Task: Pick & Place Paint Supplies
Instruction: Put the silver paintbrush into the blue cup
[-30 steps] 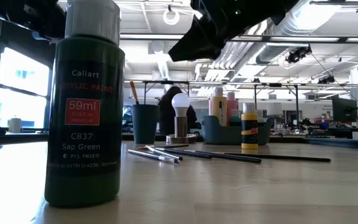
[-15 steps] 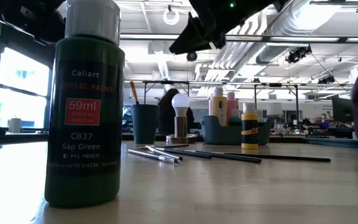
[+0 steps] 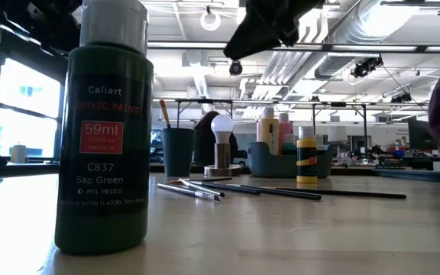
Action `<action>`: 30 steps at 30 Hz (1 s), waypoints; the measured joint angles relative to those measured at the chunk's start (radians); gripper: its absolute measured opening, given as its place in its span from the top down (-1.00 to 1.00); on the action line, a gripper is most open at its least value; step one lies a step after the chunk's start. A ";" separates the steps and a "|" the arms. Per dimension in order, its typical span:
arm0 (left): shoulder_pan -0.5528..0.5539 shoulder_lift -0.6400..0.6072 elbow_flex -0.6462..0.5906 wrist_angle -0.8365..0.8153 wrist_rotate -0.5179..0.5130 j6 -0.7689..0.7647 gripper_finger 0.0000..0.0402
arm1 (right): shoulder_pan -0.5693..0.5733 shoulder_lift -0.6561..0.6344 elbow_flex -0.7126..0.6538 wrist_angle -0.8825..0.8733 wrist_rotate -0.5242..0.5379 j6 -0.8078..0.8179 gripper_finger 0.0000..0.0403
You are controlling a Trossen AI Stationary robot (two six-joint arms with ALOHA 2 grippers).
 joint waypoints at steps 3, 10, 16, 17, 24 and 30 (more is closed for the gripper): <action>0.000 0.000 0.000 -0.005 0.000 -0.006 0.97 | -0.011 0.000 0.000 -0.016 -0.083 0.095 0.39; 0.000 0.001 0.000 -0.033 0.004 -0.007 0.97 | -0.071 0.009 0.000 -0.088 -0.191 0.230 0.43; 0.000 0.001 0.000 -0.036 0.005 -0.007 0.97 | -0.090 0.030 0.000 -0.061 -0.192 0.204 0.49; 0.000 0.001 0.000 -0.035 0.005 -0.007 0.97 | -0.088 0.030 0.000 -0.053 -0.199 0.196 0.49; 0.000 0.001 0.000 -0.027 -0.046 -0.007 0.97 | -0.066 0.030 0.000 0.033 -0.212 0.127 0.49; 0.000 0.001 0.000 -0.027 -0.073 -0.007 0.97 | -0.053 0.057 0.000 0.029 -0.210 0.126 0.49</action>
